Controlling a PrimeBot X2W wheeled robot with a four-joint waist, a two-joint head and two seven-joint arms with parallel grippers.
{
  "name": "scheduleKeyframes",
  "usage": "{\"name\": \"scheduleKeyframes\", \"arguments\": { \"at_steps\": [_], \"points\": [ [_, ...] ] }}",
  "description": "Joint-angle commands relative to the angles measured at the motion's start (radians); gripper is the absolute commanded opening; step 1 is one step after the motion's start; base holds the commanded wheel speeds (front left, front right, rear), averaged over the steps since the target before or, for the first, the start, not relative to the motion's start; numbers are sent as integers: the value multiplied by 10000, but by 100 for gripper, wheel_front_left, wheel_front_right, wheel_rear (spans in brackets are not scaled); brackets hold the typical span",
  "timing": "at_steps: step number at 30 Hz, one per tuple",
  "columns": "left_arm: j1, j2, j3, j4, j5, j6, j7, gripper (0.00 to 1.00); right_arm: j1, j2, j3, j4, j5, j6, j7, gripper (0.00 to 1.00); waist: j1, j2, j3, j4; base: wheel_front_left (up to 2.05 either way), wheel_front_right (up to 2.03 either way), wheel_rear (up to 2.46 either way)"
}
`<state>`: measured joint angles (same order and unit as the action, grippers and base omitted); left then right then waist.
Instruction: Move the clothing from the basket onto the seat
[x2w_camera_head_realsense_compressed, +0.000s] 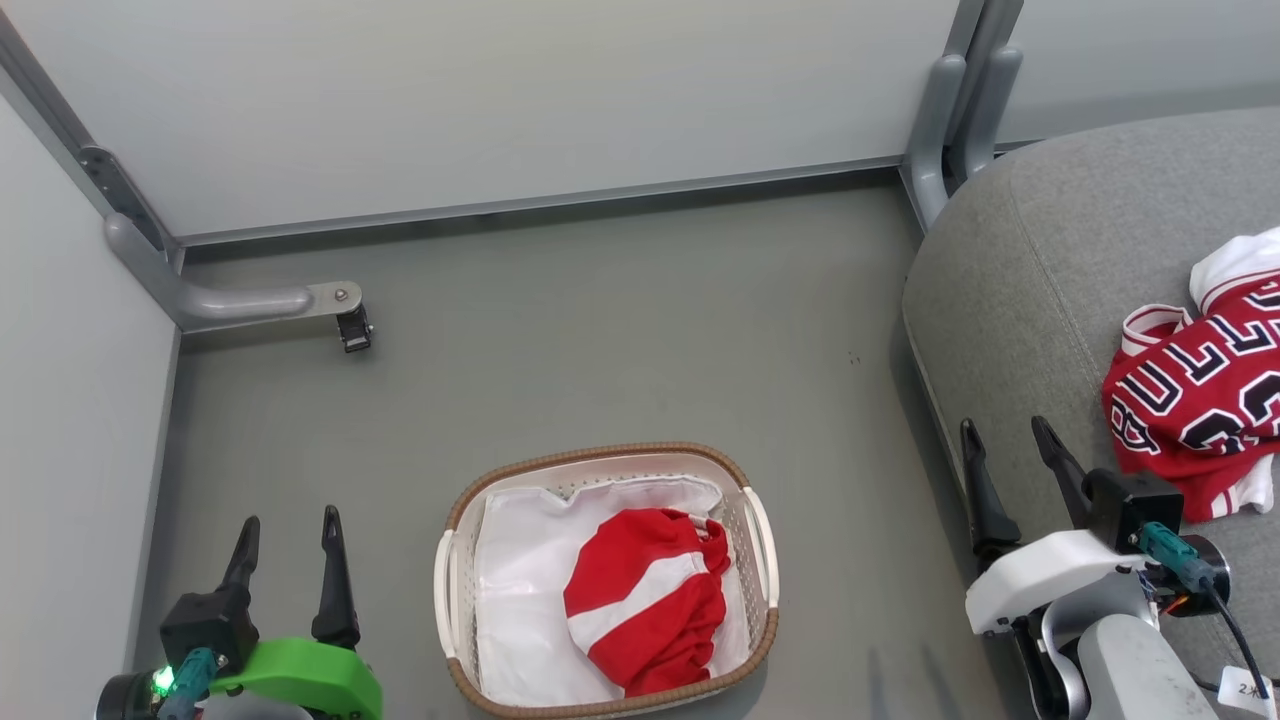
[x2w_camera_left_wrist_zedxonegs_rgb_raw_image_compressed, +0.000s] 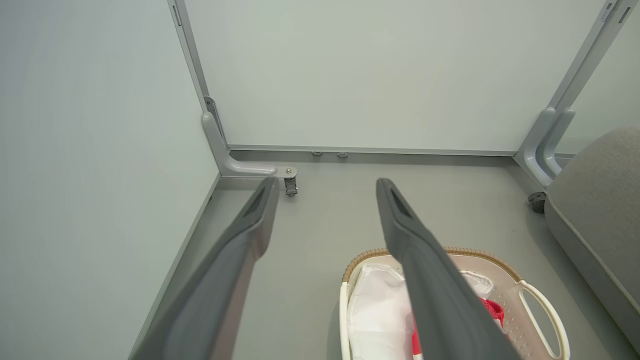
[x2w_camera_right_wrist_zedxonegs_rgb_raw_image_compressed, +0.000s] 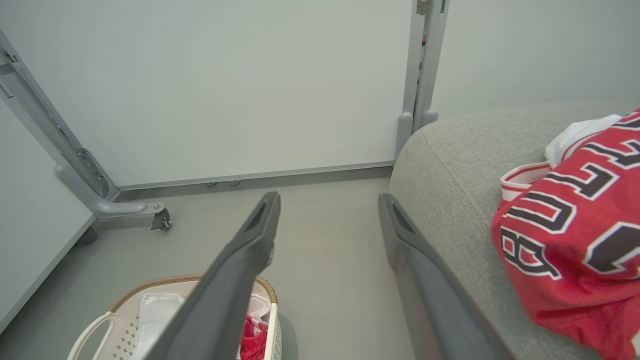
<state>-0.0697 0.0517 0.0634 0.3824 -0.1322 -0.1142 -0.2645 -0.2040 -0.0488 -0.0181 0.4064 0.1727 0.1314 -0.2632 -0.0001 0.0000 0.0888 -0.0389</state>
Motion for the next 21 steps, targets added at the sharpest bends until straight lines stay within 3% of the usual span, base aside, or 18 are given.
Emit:
{"name": "scheduleKeyframes", "arguments": {
  "at_steps": [1,12,21],
  "points": [
    [185,-1,-62,25,-131,41,2,100,164,-44,12,33,63,-14,-23,100,1,0,-166,89,0,0,0],
    [71,0,-607,78,-384,139,2,100,-71,-40,151,30,-34,-14,-23,100,1,0,55,-10,0,0,0],
    [-680,2,-1393,551,-445,-85,2,100,-855,-37,486,-397,378,-14,-23,100,1,0,1372,-514,0,0,0]
  ]
}}
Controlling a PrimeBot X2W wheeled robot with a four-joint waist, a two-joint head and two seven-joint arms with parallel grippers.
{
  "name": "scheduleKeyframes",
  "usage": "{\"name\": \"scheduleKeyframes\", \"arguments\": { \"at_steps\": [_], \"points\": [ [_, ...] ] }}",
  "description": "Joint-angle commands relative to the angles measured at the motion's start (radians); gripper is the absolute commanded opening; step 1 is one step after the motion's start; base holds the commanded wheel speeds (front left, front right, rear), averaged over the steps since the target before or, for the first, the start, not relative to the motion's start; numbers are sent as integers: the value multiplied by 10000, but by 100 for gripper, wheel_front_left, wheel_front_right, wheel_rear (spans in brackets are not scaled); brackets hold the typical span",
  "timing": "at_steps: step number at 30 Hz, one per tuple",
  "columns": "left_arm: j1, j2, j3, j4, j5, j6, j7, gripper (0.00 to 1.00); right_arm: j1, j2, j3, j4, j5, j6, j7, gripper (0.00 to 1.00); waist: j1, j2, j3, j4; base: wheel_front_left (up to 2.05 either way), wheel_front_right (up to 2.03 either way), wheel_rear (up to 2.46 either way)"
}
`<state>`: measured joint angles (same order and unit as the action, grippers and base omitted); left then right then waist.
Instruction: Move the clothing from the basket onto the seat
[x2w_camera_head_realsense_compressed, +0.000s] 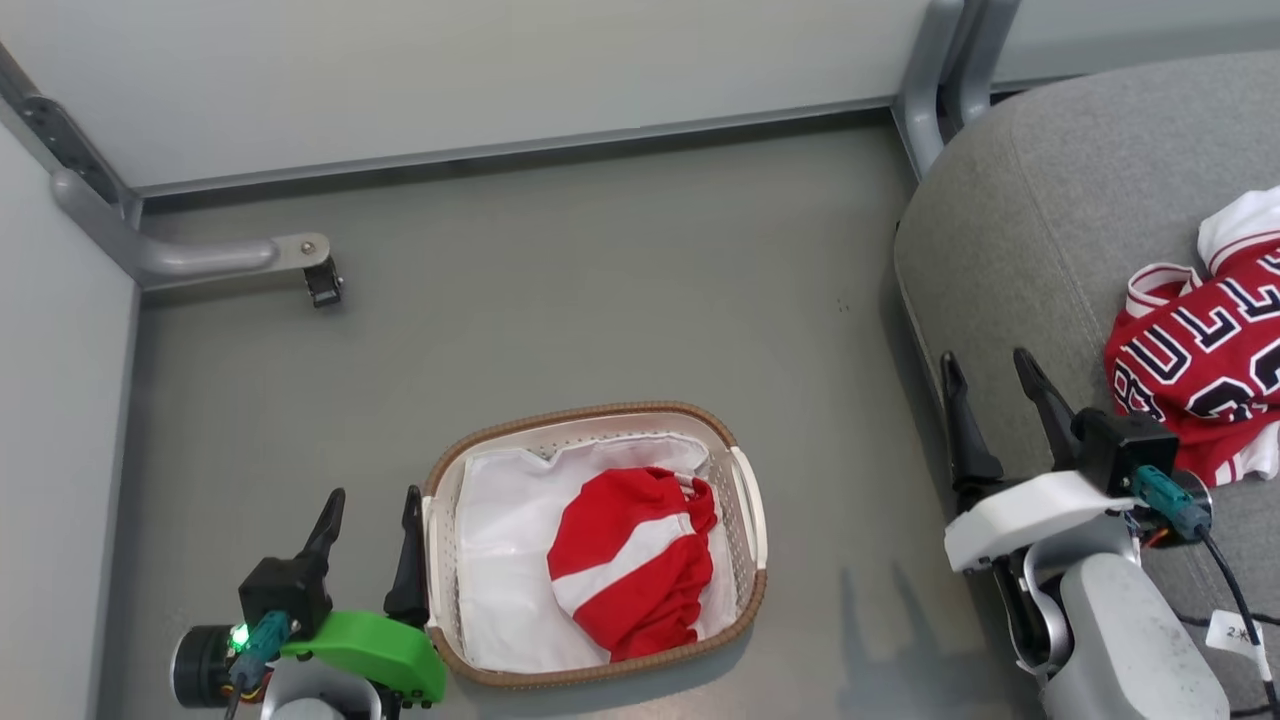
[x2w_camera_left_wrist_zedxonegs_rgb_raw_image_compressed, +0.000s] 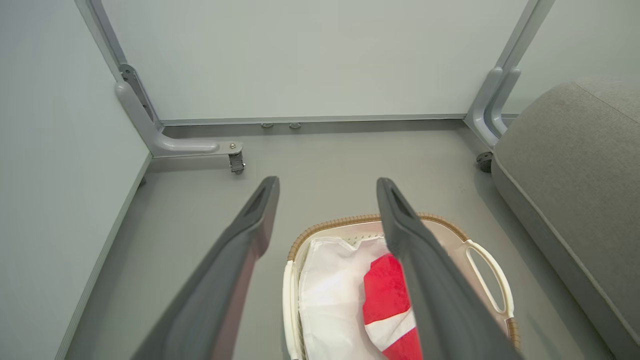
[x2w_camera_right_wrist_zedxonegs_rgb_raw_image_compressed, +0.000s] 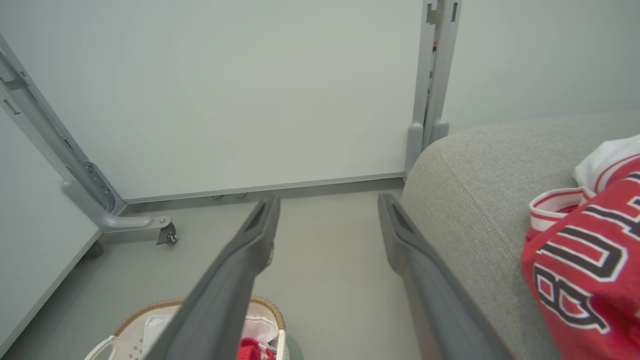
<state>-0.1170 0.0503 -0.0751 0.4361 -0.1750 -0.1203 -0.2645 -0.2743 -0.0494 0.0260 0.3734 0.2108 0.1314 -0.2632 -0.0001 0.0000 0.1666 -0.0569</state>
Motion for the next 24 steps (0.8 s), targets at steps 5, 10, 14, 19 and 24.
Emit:
{"name": "scheduleKeyframes", "arguments": {
  "at_steps": [5,10,14,19,24],
  "points": [
    [-910,17,-562,430,53,-107,2,100,-726,-37,274,-483,159,-14,-23,100,1,0,1582,-744,0,0,0],
    [-1891,261,-1596,1102,-398,-119,2,100,-1317,-34,447,-1110,306,-14,-22,100,1,0,2668,-1208,0,0,0],
    [-2699,691,-2491,1533,-701,-114,2,100,-1748,-26,478,-1658,504,-12,-23,100,1,0,3478,-1573,0,0,0],
    [-3708,1223,-3539,2014,-1108,-116,2,100,-2189,-29,430,-2410,949,-14,-22,100,1,0,4358,-1990,0,0,0],
    [-4554,1579,-4630,2713,-1671,-115,2,100,-2510,-22,500,-2974,1262,-14,-23,100,1,0,5081,-2304,0,0,0]
  ]
}}
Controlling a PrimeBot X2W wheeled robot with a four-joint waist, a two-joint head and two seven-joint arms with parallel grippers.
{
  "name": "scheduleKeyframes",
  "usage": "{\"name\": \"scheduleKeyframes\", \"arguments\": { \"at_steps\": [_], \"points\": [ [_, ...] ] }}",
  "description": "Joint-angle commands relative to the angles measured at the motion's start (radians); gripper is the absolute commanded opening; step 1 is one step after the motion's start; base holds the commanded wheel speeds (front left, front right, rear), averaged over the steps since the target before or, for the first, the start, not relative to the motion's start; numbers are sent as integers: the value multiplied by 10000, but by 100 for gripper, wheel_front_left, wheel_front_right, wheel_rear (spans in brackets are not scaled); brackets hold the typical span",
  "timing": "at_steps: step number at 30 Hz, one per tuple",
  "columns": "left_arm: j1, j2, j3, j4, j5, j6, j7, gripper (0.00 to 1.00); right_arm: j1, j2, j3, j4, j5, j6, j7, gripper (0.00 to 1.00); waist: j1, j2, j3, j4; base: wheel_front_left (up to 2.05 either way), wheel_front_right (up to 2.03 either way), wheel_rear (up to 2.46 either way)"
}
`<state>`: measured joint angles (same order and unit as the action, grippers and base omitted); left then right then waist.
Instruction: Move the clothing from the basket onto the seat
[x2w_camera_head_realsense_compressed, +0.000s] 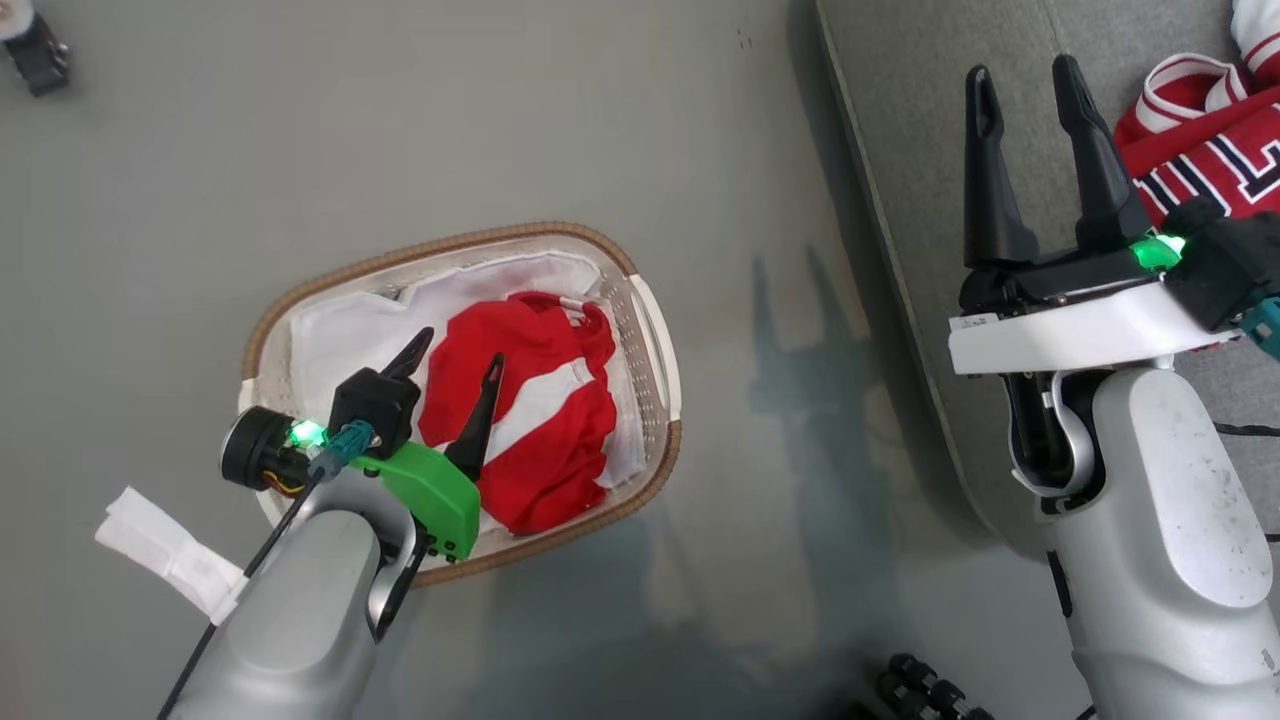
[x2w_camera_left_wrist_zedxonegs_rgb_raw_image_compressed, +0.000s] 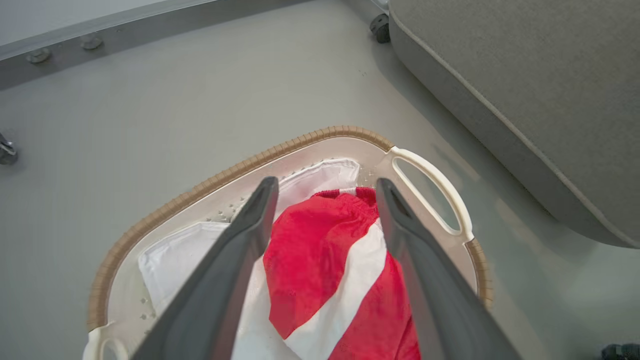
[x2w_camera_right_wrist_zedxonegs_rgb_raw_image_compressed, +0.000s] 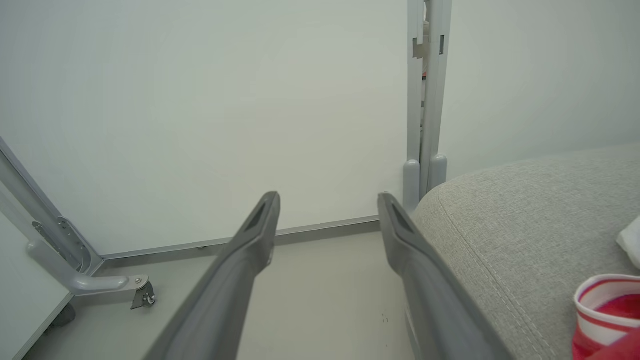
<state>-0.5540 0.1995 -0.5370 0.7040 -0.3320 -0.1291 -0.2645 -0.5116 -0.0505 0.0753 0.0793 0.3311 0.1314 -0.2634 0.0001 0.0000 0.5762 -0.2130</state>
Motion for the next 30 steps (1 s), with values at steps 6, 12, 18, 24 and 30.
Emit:
{"name": "scheduleKeyframes", "arguments": {
  "at_steps": [6,12,18,24,30],
  "points": [
    [-1156,479,-1456,971,-890,-27,1,100,-385,-12,134,-387,369,-14,-20,100,-1,0,1611,-1058,0,0,0],
    [-1875,804,-2854,1745,-1846,-26,1,100,-552,-15,395,-620,608,-12,-20,100,-1,0,2063,-1341,0,0,0],
    [-2388,1019,-4088,2318,-2815,-27,61,100,-622,-15,525,-825,753,-14,-21,100,-1,0,2441,-1547,0,0,0],
    [-2899,1284,-4992,2889,-3465,-27,49,100,-689,-14,616,-981,893,-12,-20,100,-1,0,2750,-1727,0,0,0],
    [-3287,1314,-5688,3289,-3827,-27,59,100,-740,-16,673,-1060,1017,-12,-20,100,-1,0,2943,-1847,0,0,0]
  ]
}}
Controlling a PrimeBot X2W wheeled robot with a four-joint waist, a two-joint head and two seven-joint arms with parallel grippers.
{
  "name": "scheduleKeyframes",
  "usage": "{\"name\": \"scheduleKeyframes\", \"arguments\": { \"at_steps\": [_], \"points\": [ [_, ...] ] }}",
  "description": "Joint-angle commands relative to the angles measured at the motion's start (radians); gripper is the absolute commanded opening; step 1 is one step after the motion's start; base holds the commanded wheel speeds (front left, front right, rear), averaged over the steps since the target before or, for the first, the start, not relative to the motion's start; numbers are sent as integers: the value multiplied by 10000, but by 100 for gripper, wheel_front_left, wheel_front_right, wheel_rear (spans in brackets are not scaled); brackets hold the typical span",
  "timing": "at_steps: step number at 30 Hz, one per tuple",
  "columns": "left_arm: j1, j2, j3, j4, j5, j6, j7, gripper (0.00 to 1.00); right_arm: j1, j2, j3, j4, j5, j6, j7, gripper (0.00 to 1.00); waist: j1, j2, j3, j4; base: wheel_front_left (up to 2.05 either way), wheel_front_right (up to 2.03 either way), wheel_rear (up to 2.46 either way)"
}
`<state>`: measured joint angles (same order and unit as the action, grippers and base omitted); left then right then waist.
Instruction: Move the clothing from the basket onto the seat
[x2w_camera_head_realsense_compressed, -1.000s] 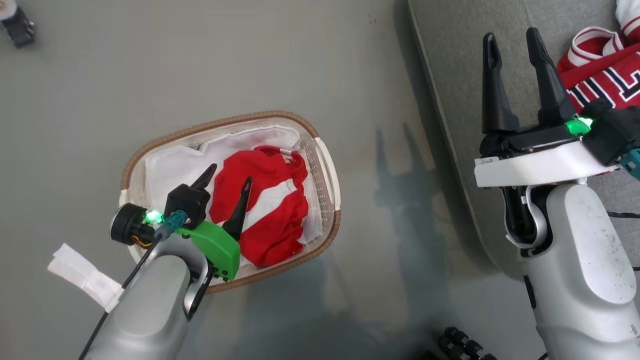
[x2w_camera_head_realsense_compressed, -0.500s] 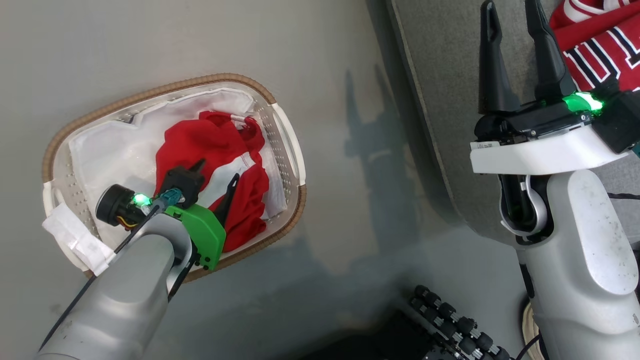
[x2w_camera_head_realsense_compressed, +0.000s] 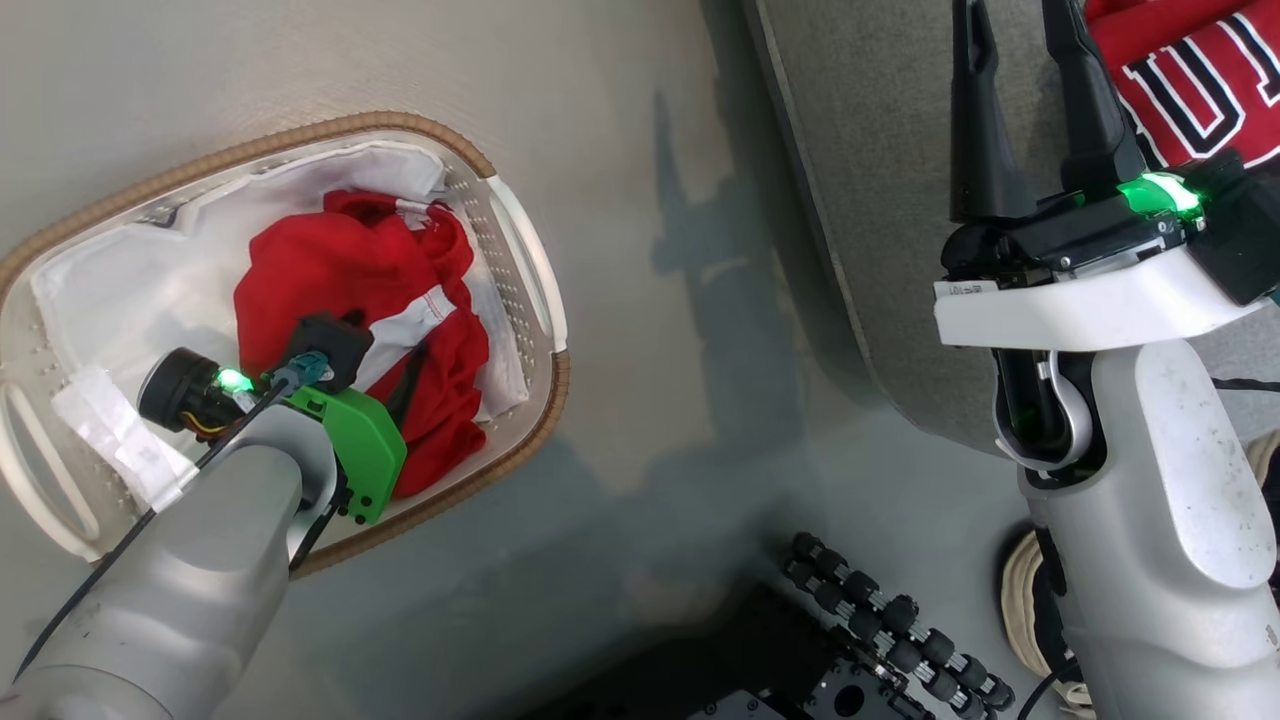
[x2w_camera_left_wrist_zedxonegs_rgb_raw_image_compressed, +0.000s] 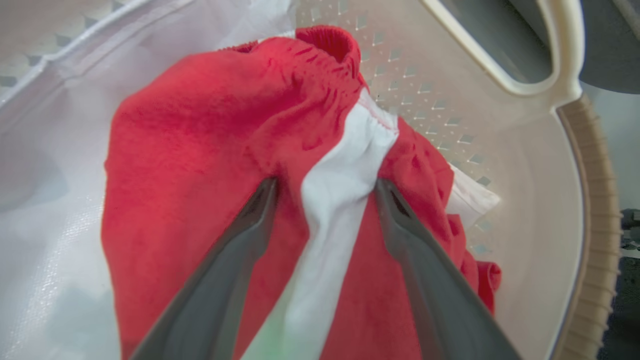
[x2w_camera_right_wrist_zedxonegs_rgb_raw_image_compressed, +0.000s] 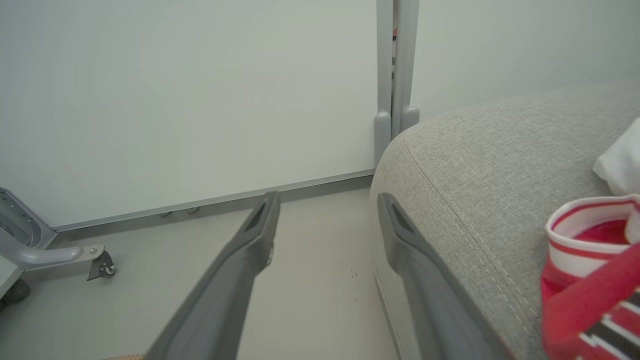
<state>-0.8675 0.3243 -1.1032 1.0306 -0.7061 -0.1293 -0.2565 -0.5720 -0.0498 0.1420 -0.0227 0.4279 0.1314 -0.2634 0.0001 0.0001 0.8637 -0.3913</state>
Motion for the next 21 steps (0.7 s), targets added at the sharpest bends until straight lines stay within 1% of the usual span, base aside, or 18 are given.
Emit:
{"name": "scheduleKeyframes", "arguments": {
  "at_steps": [1,7,12,17,18,19,20,21],
  "points": [
    [-185,82,-135,48,-140,-25,-25,100,-132,-24,12,-46,60,-12,-20,100,-1,-1,86,-78,0,0,0],
    [-457,95,-749,381,-512,-25,131,100,-77,-24,109,-96,157,-12,-20,100,-1,-1,185,-154,0,0,0],
    [-620,-58,-1116,589,-838,-25,335,100,38,-24,84,-111,176,-12,-20,100,-1,-1,221,-114,0,0,0],
    [-732,-75,-1419,600,-917,-25,475,100,85,-24,75,-104,193,-14,-20,100,-1,-1,231,-88,0,0,0],
    [-714,-64,-1467,590,-953,-25,533,97,101,-24,87,-115,196,-14,-20,100,-1,-1,225,-85,0,0,0],
    [-685,-60,-1502,577,-1008,-25,606,78,116,-24,96,-126,197,-14,-20,100,-1,-1,219,-82,0,0,0],
    [-673,-42,-1538,559,-1048,-25,658,51,121,-24,105,-132,191,-14,-20,100,-1,-1,216,-78,0,0,0],
    [-653,-31,-1563,541,-1116,-25,735,34,118,-24,111,-131,193,-12,-20,100,-1,-1,215,-77,0,0,0]
  ]
}}
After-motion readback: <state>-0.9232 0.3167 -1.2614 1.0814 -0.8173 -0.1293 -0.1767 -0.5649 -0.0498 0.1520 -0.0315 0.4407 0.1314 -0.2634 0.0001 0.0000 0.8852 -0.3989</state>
